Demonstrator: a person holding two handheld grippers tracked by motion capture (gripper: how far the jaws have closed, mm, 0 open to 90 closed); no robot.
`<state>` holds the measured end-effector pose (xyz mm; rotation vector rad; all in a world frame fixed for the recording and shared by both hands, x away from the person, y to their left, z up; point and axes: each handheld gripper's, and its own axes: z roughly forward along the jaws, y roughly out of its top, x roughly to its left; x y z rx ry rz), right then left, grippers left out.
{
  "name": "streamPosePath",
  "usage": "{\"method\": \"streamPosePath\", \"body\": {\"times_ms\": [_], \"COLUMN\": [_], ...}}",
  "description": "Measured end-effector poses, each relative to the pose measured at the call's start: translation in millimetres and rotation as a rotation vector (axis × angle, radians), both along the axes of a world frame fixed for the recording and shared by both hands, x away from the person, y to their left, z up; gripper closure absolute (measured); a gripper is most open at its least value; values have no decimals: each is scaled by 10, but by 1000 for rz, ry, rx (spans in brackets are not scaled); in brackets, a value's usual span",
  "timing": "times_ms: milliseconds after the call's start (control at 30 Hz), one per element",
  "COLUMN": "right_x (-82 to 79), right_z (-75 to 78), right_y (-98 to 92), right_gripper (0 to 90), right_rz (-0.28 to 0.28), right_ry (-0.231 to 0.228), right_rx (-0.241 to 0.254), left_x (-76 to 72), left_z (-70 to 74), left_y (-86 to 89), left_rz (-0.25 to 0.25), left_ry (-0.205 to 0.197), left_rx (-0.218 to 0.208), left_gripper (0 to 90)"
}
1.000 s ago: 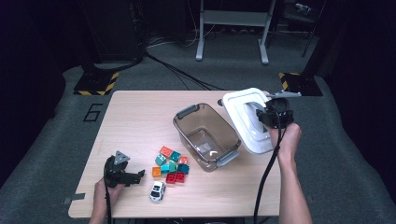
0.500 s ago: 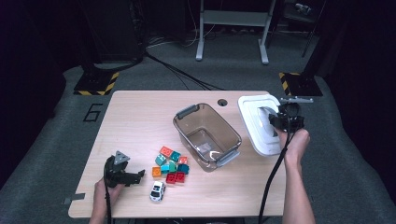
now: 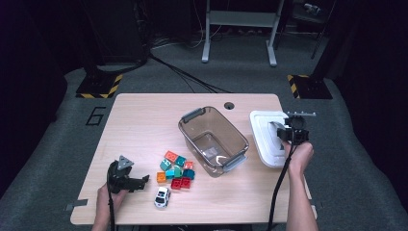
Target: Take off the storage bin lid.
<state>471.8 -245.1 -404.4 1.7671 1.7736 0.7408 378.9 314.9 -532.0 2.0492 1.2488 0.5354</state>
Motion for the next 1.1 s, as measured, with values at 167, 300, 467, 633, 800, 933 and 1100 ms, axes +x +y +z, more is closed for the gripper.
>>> {"method": "streamPosePath", "body": {"times_ms": [167, 300, 467, 633, 800, 933, 1100], "right_x": [35, 53, 77, 89, 93, 101, 83], "right_z": [-184, -314, -474, -608, -720, -781, -760], "right_y": [22, 73, 121, 168, 205, 253, 228], "right_gripper": [675, 675, 674, 674, 671, 667, 595], "right_rz": [-17, -31, -38, -53, -69, -63, -44], "right_ry": [24, 46, 70, 82, 72, 77, 81], "right_rx": [-1, -3, -15, -36, -64, -82, -47], "left_x": [0, 0, 0, 0, 0, -1, 0], "left_z": [3, 3, 0, 2, 2, 4, 0], "left_y": [2, 2, 0, 1, 1, 2, 0], "left_rz": [-3, -2, 0, -1, -1, -2, 0], "left_ry": [4, 4, 0, 2, 2, 4, 0], "left_rx": [0, 1, 0, 1, 1, 1, 0], "left_gripper": [2, 2, 2, 2, 2, 2, 2]}}
